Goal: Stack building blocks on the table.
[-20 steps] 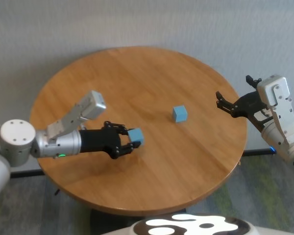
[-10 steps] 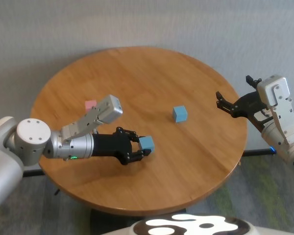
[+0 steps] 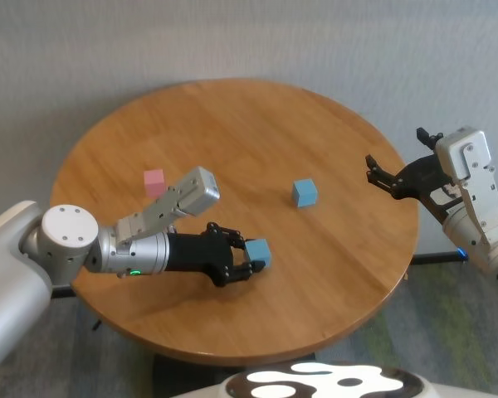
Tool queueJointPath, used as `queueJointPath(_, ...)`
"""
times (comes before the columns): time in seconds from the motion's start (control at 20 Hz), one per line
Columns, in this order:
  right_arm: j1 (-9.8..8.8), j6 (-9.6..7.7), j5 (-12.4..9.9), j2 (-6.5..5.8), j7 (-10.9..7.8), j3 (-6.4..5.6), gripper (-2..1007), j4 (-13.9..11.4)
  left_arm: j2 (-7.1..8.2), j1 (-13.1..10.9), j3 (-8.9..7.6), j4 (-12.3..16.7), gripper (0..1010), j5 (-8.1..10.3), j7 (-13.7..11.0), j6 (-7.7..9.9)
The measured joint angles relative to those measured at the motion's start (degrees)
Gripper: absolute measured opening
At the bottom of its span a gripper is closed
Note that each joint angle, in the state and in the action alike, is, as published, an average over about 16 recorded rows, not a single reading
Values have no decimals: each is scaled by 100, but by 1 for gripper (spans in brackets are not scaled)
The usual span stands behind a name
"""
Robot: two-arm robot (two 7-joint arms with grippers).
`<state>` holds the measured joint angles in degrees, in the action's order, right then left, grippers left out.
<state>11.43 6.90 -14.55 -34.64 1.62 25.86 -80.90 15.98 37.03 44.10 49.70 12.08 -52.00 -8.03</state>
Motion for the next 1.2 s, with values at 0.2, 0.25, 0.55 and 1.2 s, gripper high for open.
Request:
queueJointPath(0.2,0,0,0,0,0,0,1005,0,-27,3,17,-45,402,17,-37,-14)
queueJointPath(0.25,0,0,0,0,0,0,1005,0,-31,4,19,-55,402,22,-44,-17)
queueJointPath(0.55,0,0,0,0,0,0,1005,0,-39,3,20,-80,421,46,-73,-35)
queueJointPath(1.2,0,0,0,0,0,0,1005,0,-10,-21,-3,-22,706,49,-6,-1)
